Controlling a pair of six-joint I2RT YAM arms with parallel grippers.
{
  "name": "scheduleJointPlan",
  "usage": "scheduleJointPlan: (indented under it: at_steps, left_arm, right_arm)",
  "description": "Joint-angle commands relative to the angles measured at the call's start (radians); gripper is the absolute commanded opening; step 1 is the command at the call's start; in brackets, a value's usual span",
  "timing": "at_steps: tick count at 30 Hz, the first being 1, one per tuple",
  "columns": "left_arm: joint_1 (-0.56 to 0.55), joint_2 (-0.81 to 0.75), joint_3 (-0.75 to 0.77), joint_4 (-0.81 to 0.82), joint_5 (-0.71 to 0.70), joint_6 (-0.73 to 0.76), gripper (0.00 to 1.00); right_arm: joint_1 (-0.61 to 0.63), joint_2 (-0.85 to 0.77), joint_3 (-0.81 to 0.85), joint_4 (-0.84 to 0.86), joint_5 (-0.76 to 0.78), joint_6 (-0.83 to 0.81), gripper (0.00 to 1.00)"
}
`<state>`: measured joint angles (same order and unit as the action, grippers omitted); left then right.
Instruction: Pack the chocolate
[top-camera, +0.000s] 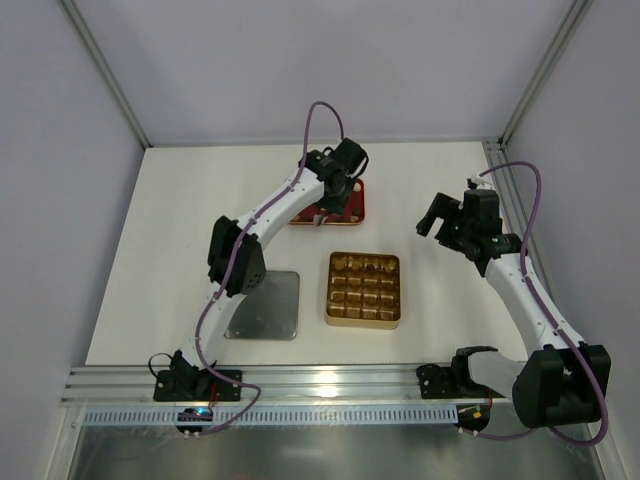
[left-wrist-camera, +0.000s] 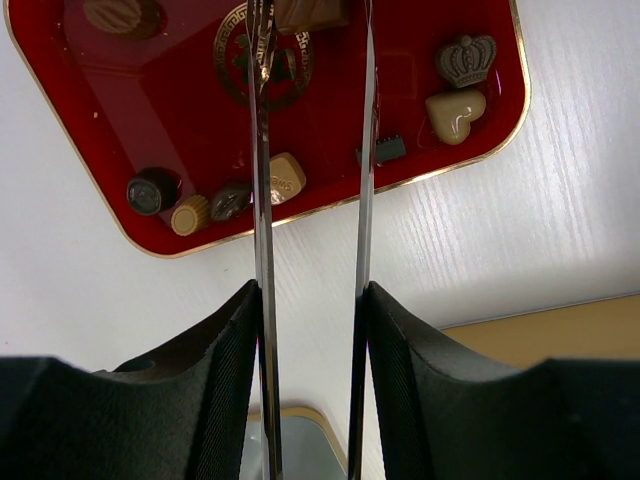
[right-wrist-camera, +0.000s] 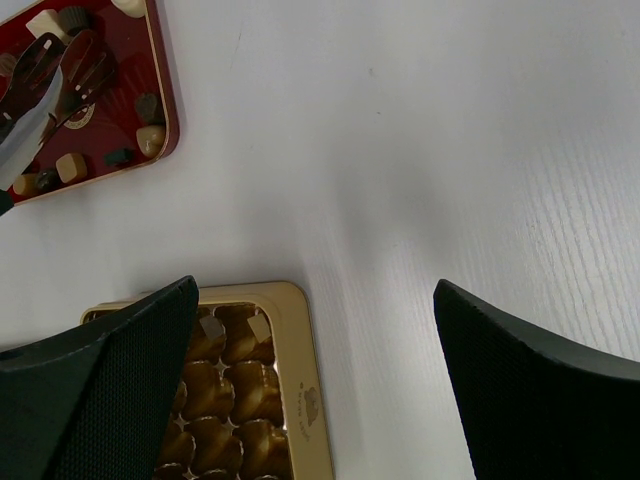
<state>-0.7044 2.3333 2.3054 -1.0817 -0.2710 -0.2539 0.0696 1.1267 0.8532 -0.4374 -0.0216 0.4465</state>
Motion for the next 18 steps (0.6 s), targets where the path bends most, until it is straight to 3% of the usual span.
scheduleJointPlan:
  at_steps: [1,18]
  left_arm:
    - [0.005,-0.014,0.020,0.031,0.007,0.007,0.44]
    - [0.005,-0.083,0.071,-0.003,-0.010,0.019,0.38]
  right_arm:
    - [-0.004,-0.001,-0.002,0.031,-0.008,-0.012,1.00]
    - [-0.004,-0.002,0.003,0.028,-0.011,-0.008,1.00]
